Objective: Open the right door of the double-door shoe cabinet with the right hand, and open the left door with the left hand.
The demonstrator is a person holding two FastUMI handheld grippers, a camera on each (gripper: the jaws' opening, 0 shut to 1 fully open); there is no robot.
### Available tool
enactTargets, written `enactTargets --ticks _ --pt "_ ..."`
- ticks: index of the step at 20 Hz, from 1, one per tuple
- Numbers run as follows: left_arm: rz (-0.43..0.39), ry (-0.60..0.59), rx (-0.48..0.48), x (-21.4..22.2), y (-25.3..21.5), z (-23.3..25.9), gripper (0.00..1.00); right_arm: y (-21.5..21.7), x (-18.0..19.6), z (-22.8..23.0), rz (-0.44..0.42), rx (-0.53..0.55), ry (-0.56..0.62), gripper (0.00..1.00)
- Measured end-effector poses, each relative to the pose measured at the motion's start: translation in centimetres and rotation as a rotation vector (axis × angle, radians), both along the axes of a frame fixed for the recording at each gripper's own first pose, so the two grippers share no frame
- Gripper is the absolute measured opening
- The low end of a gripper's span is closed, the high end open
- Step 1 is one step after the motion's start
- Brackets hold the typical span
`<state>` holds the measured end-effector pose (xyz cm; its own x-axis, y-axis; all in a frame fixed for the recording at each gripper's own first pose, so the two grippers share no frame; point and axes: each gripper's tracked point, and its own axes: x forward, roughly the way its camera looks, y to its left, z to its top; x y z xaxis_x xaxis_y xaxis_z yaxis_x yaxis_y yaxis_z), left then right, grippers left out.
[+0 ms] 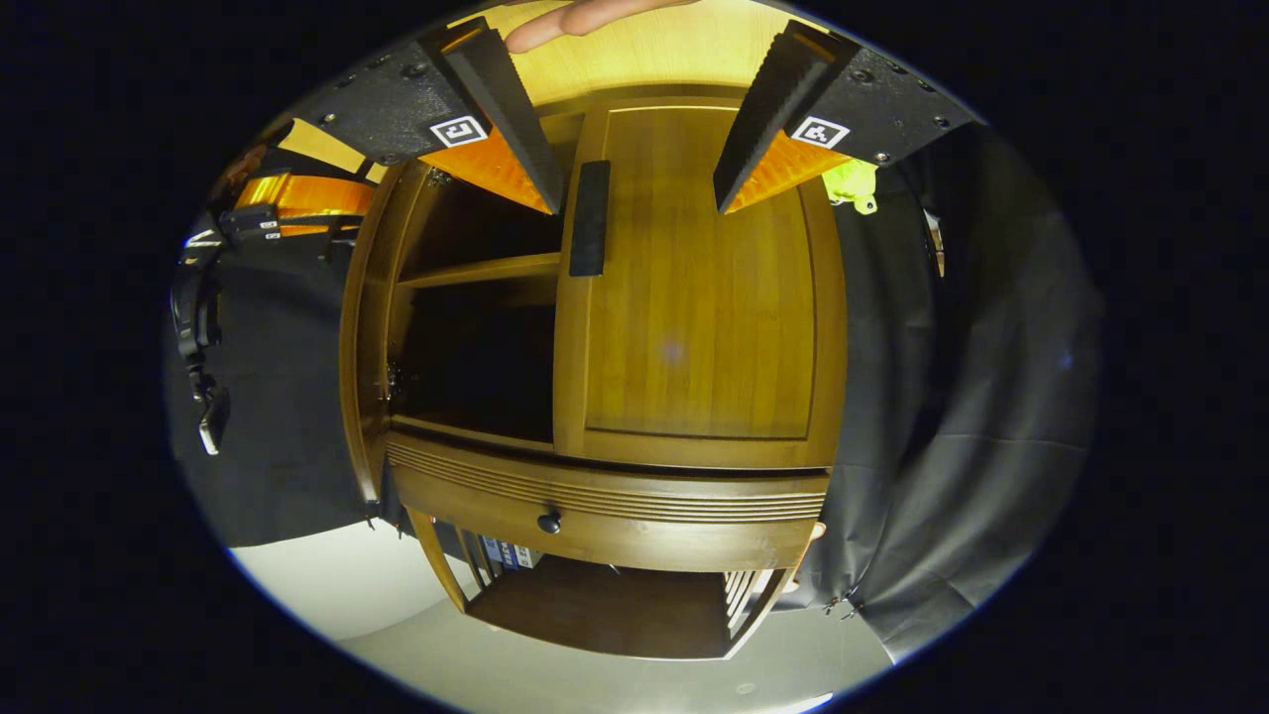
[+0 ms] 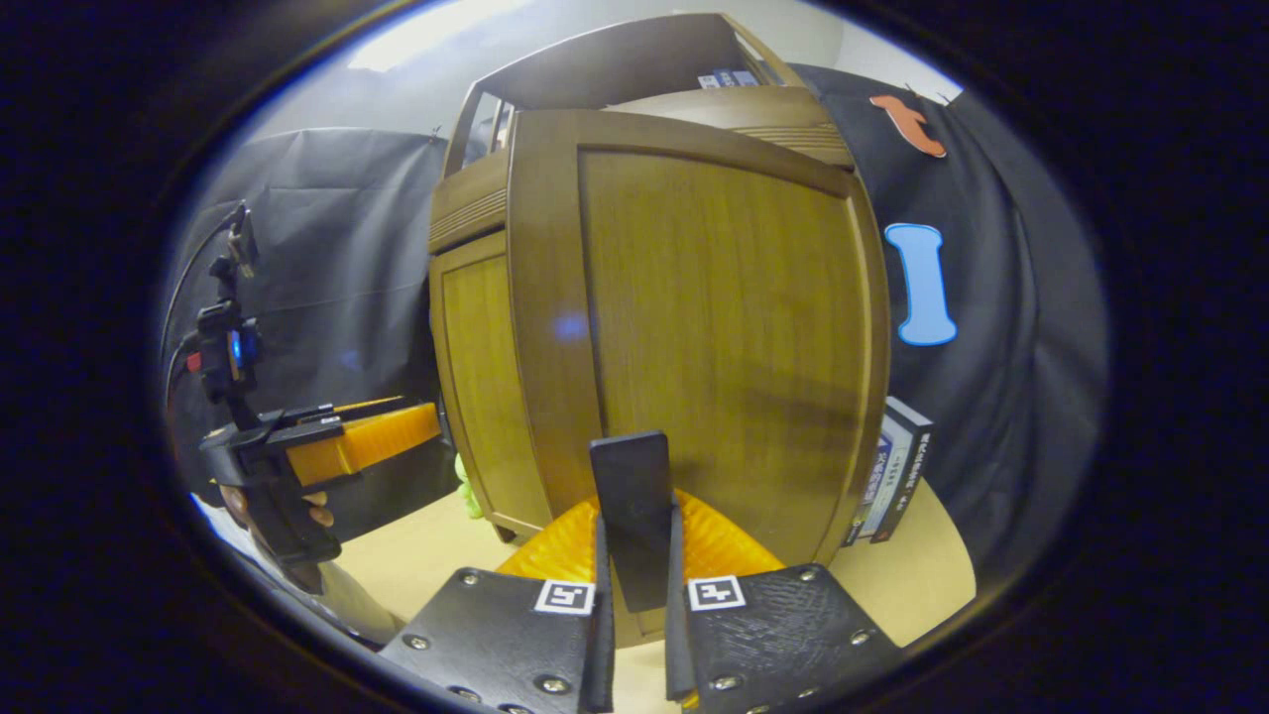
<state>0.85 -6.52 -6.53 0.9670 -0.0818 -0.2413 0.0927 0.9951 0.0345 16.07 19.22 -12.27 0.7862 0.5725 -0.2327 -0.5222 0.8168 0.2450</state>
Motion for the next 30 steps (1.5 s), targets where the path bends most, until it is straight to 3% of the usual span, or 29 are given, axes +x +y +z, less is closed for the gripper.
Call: enactTargets --ticks 4,5,9,10,12,13,17,18,22,23,26,27,29,30 --pt "0.027 0.004 0.021 0.6 0.2 -0.5 0.95 -0.9 -0.2 0.0 -0.042 0.012 0.009 0.2" --pt "0.032 0.007 0.015 0.7 0.1 -0.7 0.92 -1.5 -0.5 0.1 -0.061 0.007 0.008 0.2" --pt "0.037 0.032 0.006 1.1 -0.3 -1.9 0.92 -5.0 -1.4 0.2 -0.124 -0.05 -0.017 0.19" --pt "0.03 0.035 0.009 1.4 -0.7 -2.2 0.96 -5.7 -1.6 0.3 -0.139 -0.056 -0.022 0.19" --pt "0.023 0.039 0.019 1.6 -1.1 -2.5 0.92 -7.0 -1.7 0.2 -0.164 -0.068 -0.033 0.19" --pt "0.023 0.035 0.022 1.6 -1.1 -2.5 0.95 -7.5 -1.7 0.2 -0.174 -0.078 -0.044 0.19" --pt "0.037 0.036 0.021 2.1 -1.1 -3.1 0.92 -10.5 -1.7 -0.1 -0.244 -0.093 -0.061 0.19" --pt "0.049 0.043 0.02 2.4 -1.1 -3.5 0.92 -11.4 -1.5 -0.2 -0.263 -0.104 -0.055 0.14" --pt "0.067 0.049 -0.002 4.0 -1.8 -4.6 0.95 -16.1 -0.3 -2.2 -0.392 -0.148 -0.035 0.23" --pt "0.059 0.047 -0.015 4.4 -2.2 -4.8 0.95 -17.2 -0.1 -1.1 -0.417 -0.147 -0.039 0.04" --pt "0.035 0.028 -0.043 5.9 -3.3 -5.6 0.96 -18.7 0.4 -1.3 -0.396 -0.101 -0.045 0.01" --pt "0.027 0.03 -0.043 6.1 -3.5 -6.0 0.92 -19.0 0.5 -1.4 -0.386 -0.094 -0.049 0.01" --pt "0.003 0.015 -0.041 7.0 -4.2 -6.7 0.96 -19.4 0.5 -1.4 -0.379 -0.093 -0.058 0.01" --pt "-0.006 -0.001 -0.031 7.6 -4.6 -6.8 0.92 -19.5 0.5 -1.5 -0.379 -0.097 -0.063 0.01"
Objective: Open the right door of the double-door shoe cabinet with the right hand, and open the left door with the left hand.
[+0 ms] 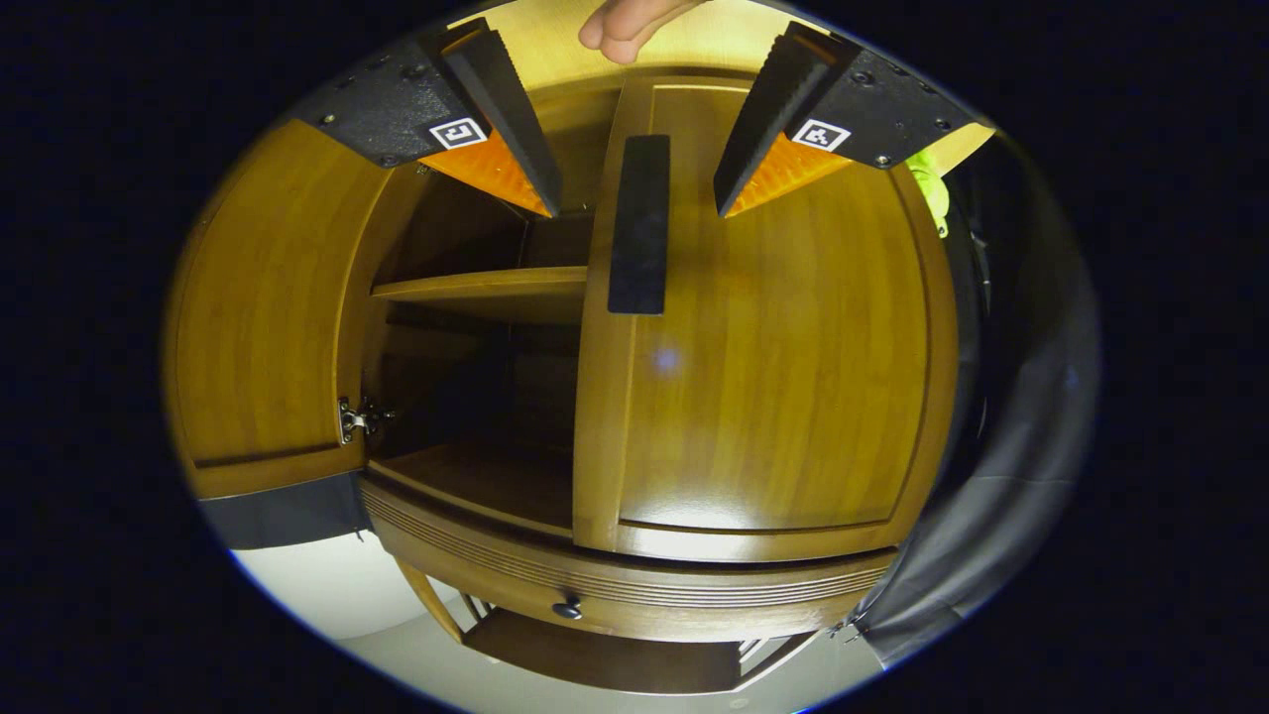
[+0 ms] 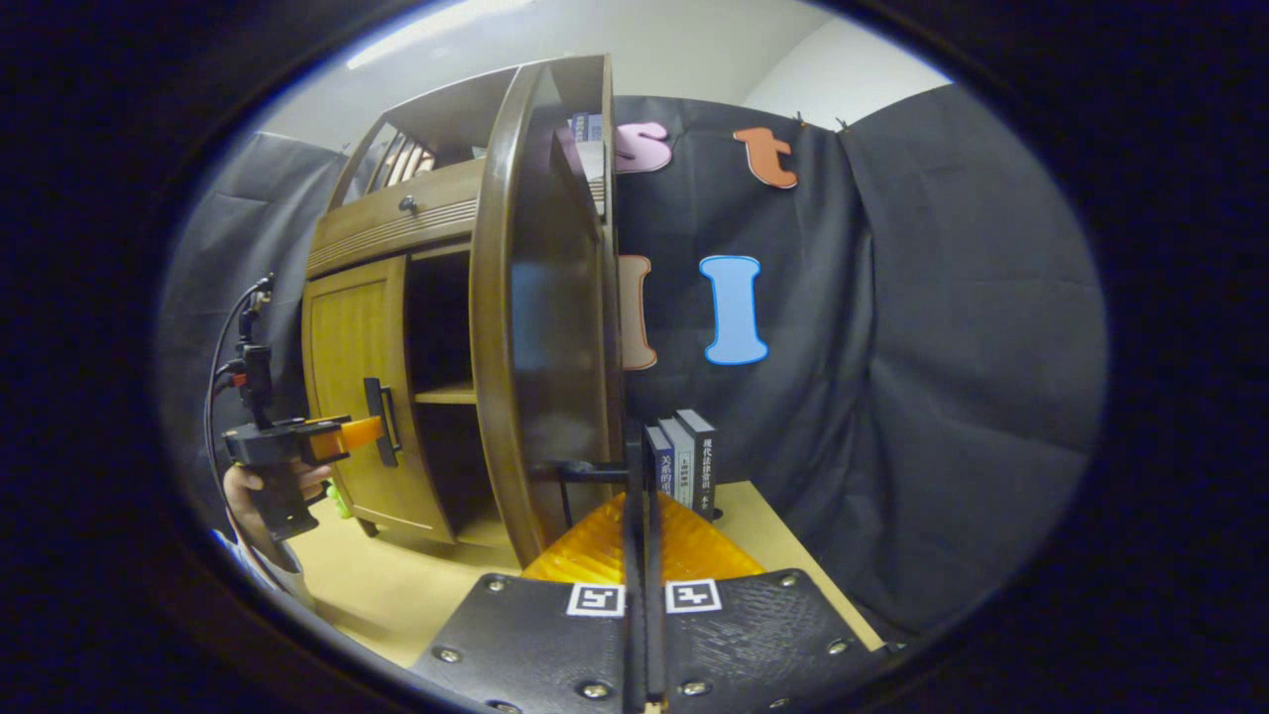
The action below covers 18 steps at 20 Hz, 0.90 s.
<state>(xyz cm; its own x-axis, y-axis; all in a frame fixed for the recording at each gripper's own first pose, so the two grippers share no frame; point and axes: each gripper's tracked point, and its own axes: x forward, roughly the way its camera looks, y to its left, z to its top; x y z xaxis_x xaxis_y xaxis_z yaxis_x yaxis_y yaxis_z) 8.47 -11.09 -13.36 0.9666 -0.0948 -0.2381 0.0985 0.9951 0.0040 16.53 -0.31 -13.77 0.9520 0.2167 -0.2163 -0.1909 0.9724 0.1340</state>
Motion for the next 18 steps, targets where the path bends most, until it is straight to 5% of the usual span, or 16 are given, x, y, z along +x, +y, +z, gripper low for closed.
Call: enactTargets --ticks 2,5,11,18 --pt "-0.002 -0.03 0.017 0.8 -0.1 -0.3 0.92 -1.2 -0.1 -0.3 -0.024 -0.029 -0.003 0.01" --pt "-0.028 -0.052 0.035 1.6 -0.9 -0.9 0.96 -5.2 -2.4 1.0 -0.139 -0.115 -0.05 0.42" --pt "-0.025 -0.07 0.075 2.2 -1.2 -1.6 0.84 -7.6 -8.7 5.1 -0.244 -0.16 -0.174 0.98" --pt "-0.016 -0.087 0.081 2.7 -0.5 -1.3 0.72 -7.0 -14.9 7.0 -0.279 -0.194 -0.234 0.98"
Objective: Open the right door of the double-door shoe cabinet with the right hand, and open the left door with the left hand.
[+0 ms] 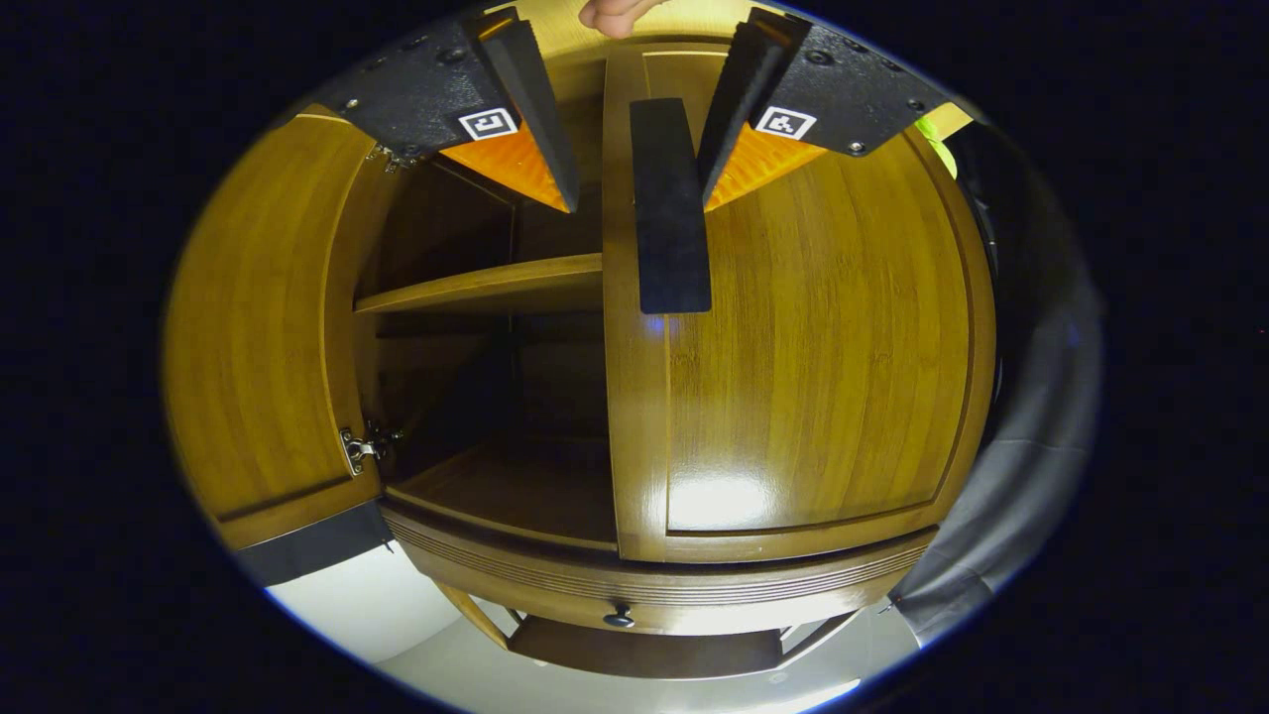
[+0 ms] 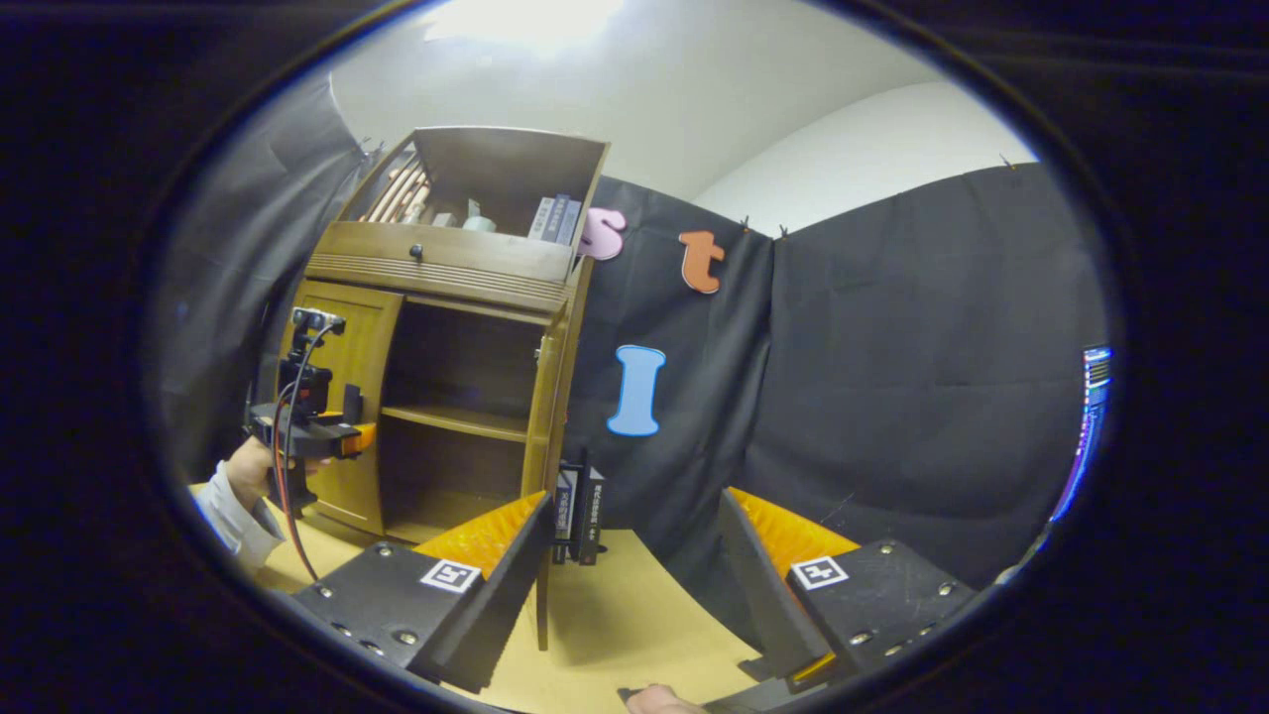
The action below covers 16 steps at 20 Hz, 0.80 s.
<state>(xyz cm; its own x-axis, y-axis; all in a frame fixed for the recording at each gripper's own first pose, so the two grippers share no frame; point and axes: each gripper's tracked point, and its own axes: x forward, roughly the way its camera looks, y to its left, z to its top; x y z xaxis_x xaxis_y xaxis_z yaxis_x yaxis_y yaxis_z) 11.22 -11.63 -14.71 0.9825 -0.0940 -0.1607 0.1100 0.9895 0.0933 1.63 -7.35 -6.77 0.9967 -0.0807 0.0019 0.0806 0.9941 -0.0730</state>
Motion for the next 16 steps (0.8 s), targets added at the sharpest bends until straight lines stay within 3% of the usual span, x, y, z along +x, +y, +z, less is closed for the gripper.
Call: enactTargets --ticks 5,8,16 --pt "0.037 0.022 -0.003 0.6 0.9 -0.7 0.62 0.2 -1.0 -2.1 -0.008 0.067 0.051 0.98" --pt "0.04 0.049 -0.046 0.8 1.3 -0.7 0.32 0.0 -1.4 -2.1 -0.004 0.094 0.048 0.99" --pt "-0.058 0.097 -0.035 -1.2 1.5 -0.5 0.31 -0.1 -2.3 -3.4 0.023 0.104 0.039 0.98"
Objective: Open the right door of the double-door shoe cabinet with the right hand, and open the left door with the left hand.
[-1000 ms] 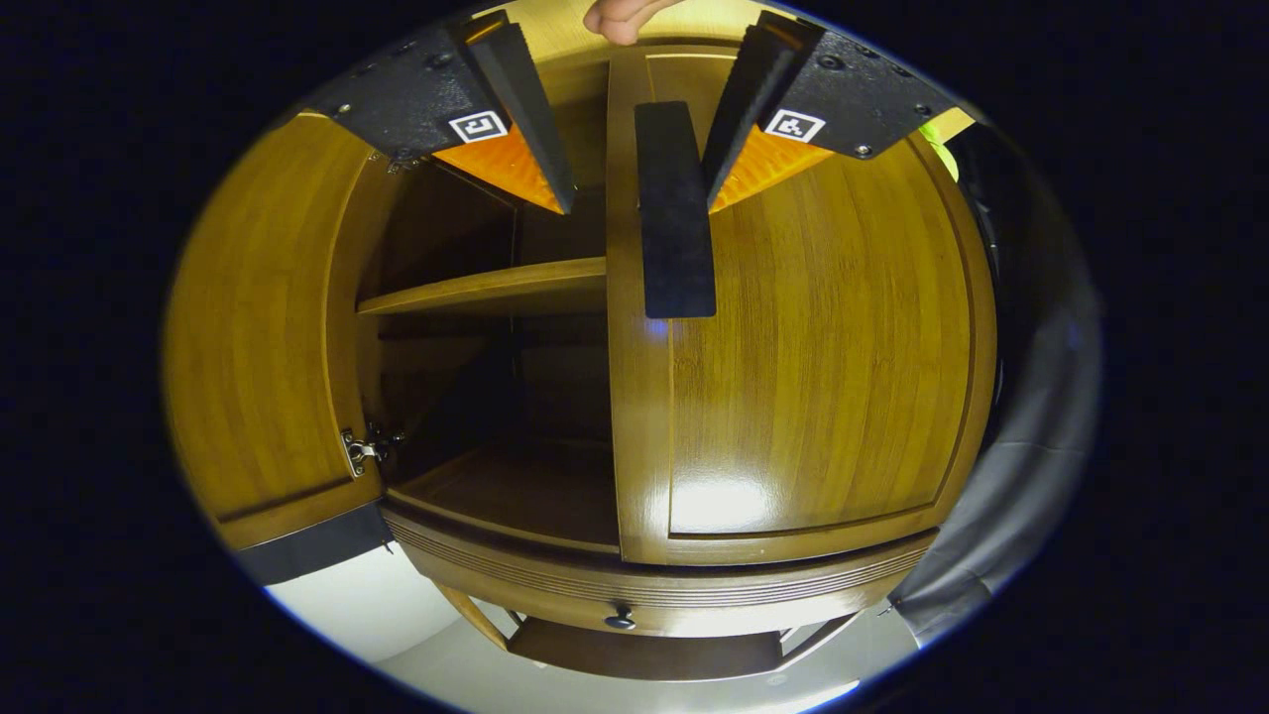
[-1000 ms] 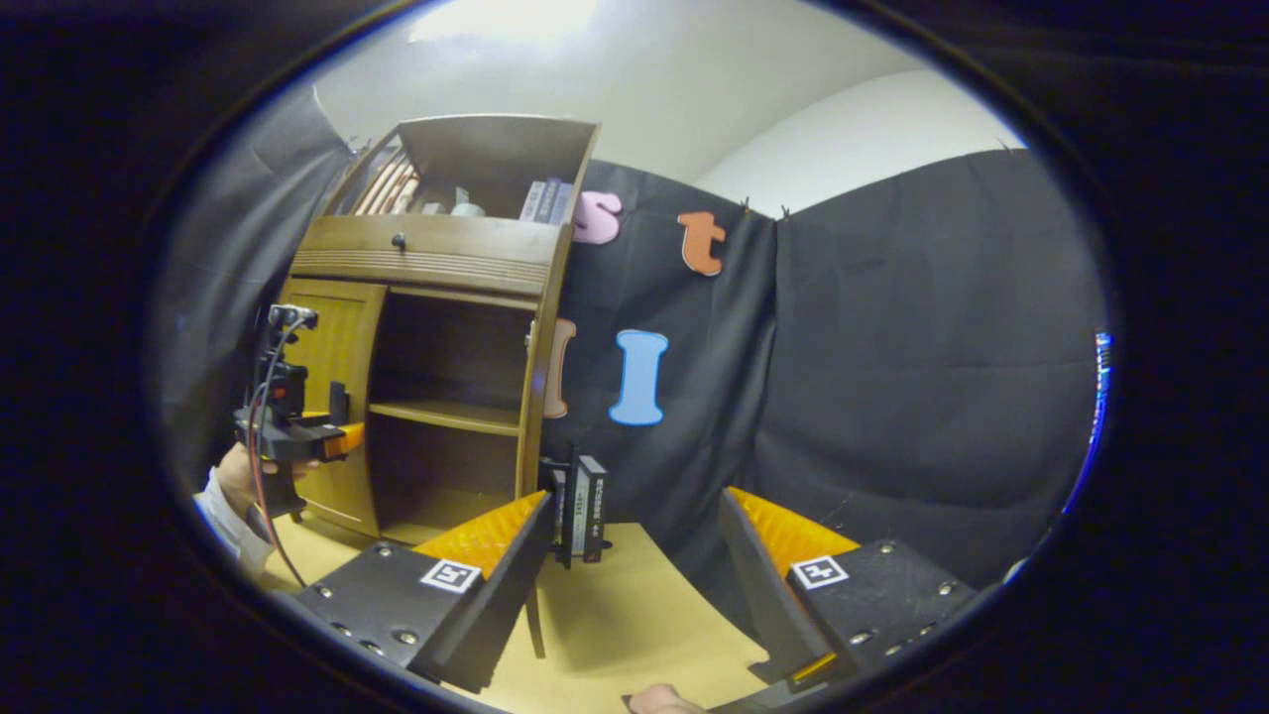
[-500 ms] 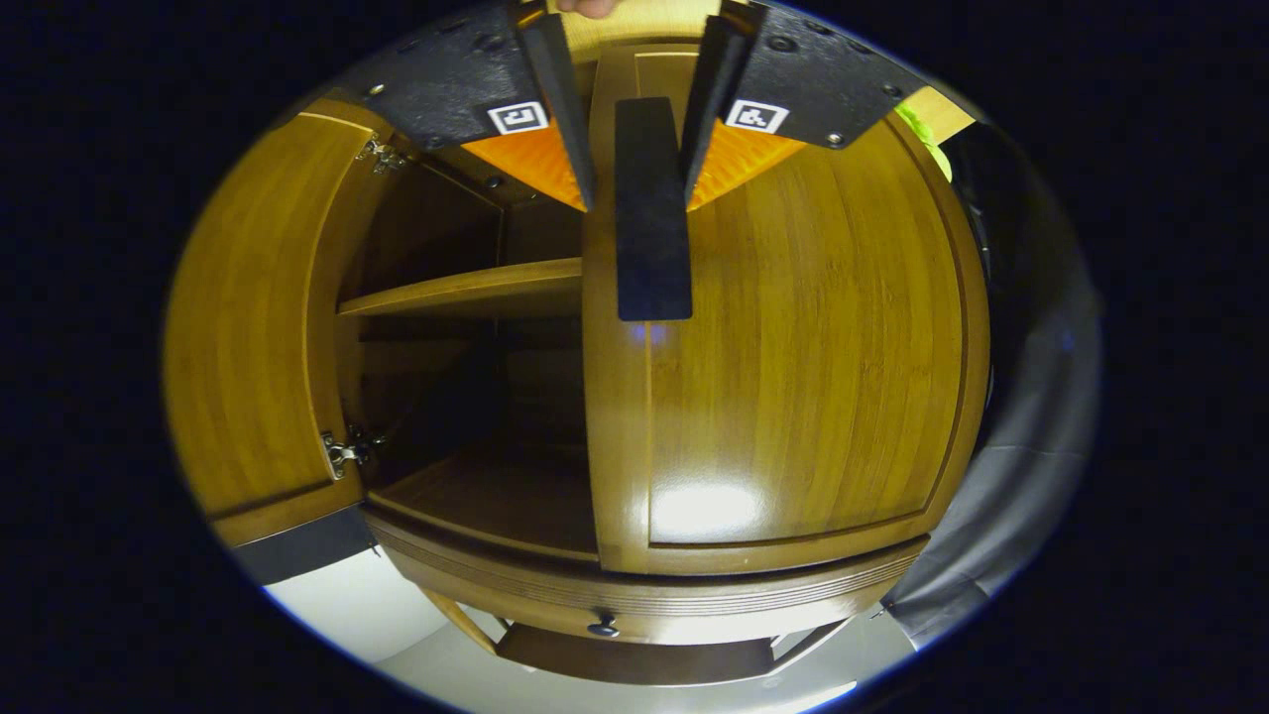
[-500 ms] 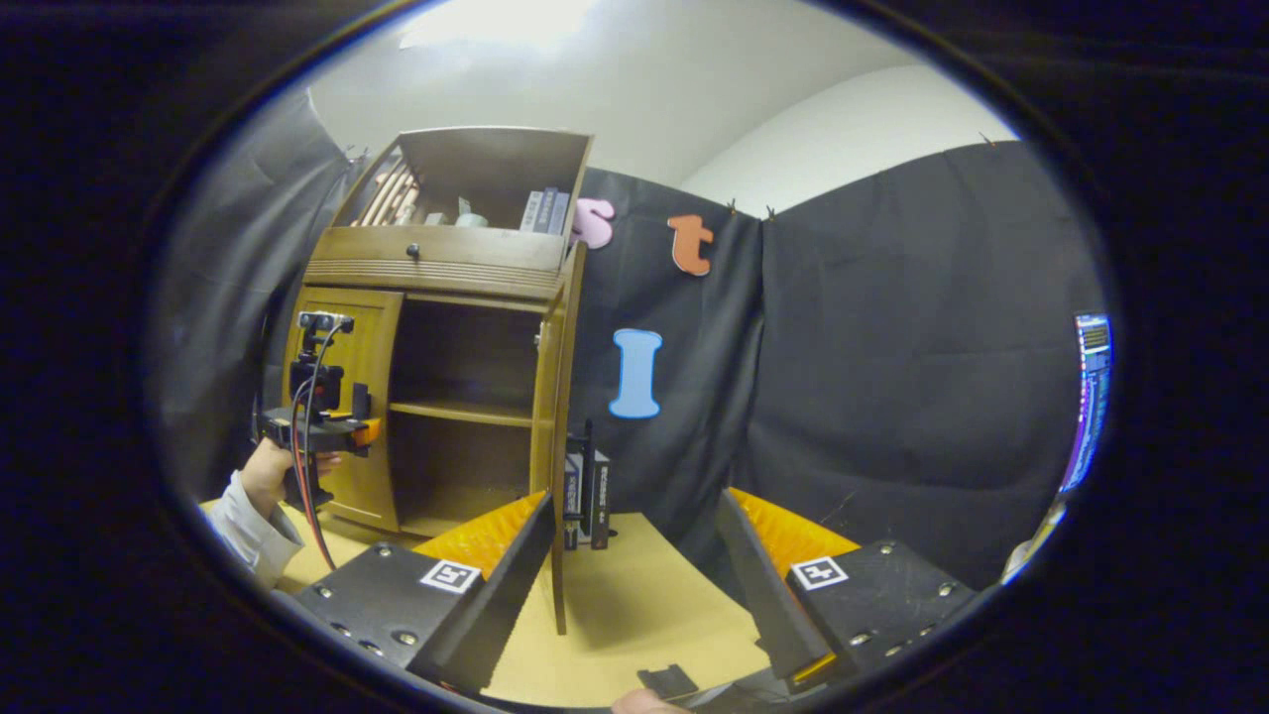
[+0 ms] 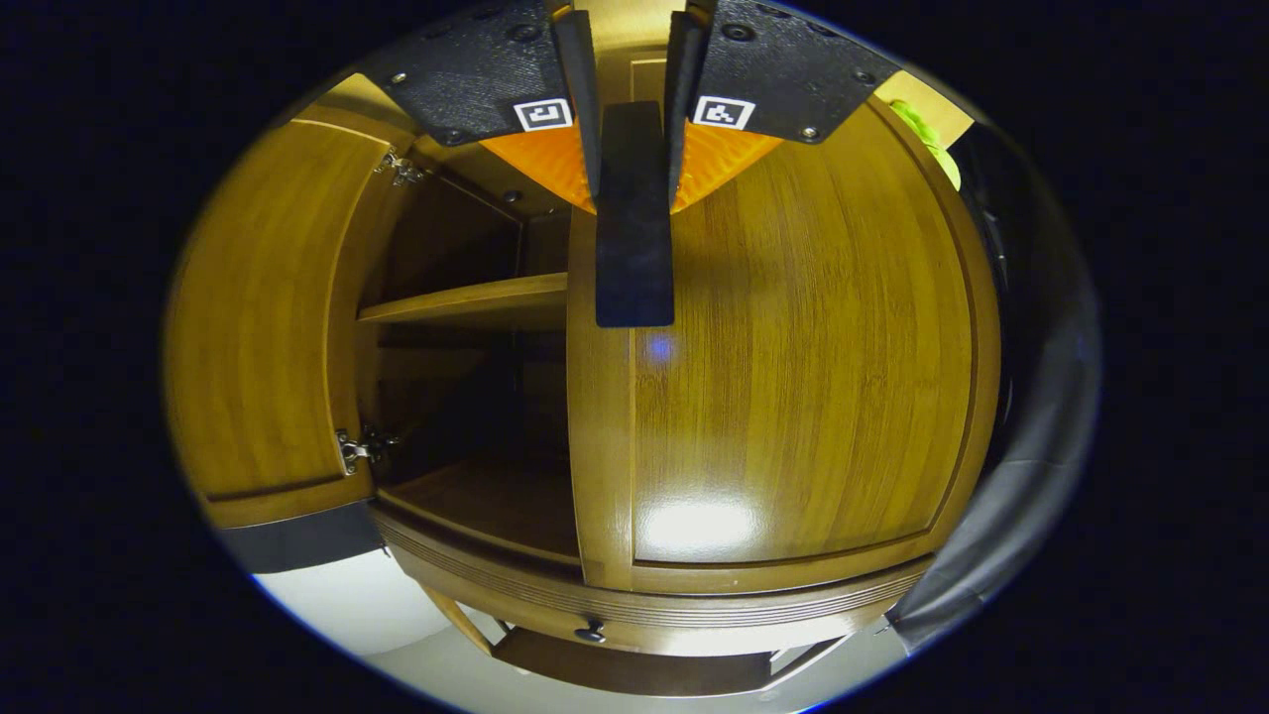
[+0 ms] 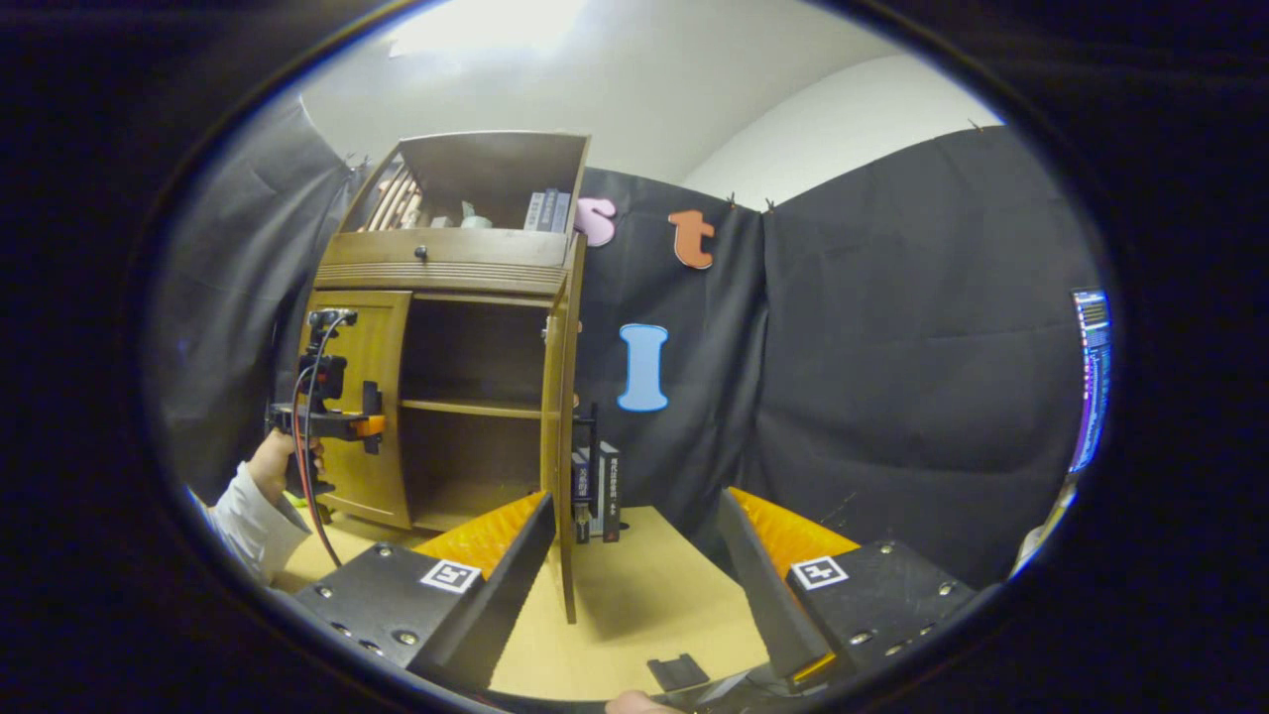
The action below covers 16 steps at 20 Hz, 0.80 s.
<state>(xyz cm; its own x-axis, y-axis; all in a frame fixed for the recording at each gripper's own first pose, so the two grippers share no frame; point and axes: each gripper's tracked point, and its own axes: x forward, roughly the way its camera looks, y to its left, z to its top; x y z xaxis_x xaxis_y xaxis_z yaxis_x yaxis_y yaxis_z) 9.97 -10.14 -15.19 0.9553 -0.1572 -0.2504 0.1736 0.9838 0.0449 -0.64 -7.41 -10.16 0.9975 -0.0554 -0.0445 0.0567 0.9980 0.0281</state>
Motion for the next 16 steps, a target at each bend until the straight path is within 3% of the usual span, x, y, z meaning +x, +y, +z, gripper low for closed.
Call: enactTargets --ticks 4,10,16 --pt "-0.035 0.046 -0.039 -2.3 0.2 0.5 0.3 0.5 -0.1 0.6 0.014 0.06 -0.034 0.98" --pt "-0.096 0.108 -0.031 -6.6 0.9 1.4 0.29 2.5 -1.3 2.0 0.067 0.045 -0.083 0.98" --pt "-0.149 0.093 -0.012 -11.7 3.4 3.4 0.3 5.3 -1.1 1.8 0.113 0.048 -0.089 0.98"
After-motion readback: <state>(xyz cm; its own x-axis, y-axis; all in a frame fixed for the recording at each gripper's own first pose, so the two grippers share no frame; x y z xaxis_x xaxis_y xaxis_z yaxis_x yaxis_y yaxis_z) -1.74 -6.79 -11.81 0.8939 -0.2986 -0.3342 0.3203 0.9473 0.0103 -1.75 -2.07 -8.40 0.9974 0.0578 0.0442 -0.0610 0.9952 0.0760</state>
